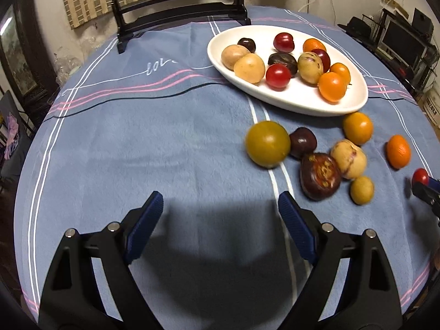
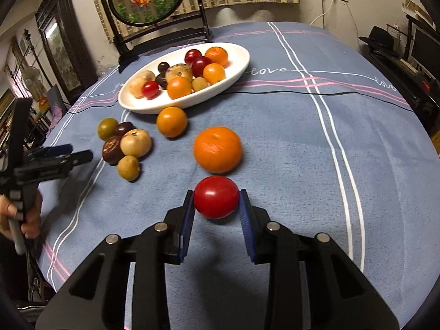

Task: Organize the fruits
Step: 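Move both open tools toward the remaining fruit on the cloth, then grasp an olive-green round fruit with the left tool while the right tool grasps a red tomato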

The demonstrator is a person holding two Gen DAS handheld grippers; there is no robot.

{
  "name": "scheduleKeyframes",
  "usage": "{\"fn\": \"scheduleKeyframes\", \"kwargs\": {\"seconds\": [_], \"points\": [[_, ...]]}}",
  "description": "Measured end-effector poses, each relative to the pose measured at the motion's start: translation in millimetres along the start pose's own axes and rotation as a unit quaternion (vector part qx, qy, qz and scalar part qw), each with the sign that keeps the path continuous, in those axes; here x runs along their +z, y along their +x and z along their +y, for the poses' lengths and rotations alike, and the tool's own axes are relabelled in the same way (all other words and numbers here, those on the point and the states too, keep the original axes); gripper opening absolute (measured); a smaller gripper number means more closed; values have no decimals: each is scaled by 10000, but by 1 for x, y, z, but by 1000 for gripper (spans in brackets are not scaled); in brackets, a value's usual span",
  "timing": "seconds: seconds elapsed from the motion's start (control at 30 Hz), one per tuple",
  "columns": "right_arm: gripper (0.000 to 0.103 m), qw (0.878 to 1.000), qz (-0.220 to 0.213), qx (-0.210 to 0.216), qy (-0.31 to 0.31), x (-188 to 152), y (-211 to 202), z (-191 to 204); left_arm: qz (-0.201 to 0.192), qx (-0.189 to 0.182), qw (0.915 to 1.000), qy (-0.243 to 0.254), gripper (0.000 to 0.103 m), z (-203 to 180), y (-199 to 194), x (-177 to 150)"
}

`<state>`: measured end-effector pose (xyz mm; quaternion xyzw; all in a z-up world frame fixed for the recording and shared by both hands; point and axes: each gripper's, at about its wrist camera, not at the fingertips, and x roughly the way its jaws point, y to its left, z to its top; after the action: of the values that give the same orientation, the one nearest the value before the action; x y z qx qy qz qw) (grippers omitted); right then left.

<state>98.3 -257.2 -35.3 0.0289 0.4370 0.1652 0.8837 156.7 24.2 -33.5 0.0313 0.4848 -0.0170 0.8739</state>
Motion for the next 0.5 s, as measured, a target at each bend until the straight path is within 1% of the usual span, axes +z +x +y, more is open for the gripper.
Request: {"fn": "scheduleKeyframes", "kwargs": {"seconds": [0.1,0.2,0.27,0.5], "points": [[32,10000,24,68,-49,0,1,5,49,-15,9999,127,86,-6,9,7],[32,9999,15,118,-83,1,1,7,58,21,9995,303,80,-13,17,14],[32,9999,16,125,-95,1,1,7,83,-55,9993,347,77,-15,22,18],[32,9997,124,181,-112,-1,8,11,101,-304,9993,202,76,-13,38,36]]}}
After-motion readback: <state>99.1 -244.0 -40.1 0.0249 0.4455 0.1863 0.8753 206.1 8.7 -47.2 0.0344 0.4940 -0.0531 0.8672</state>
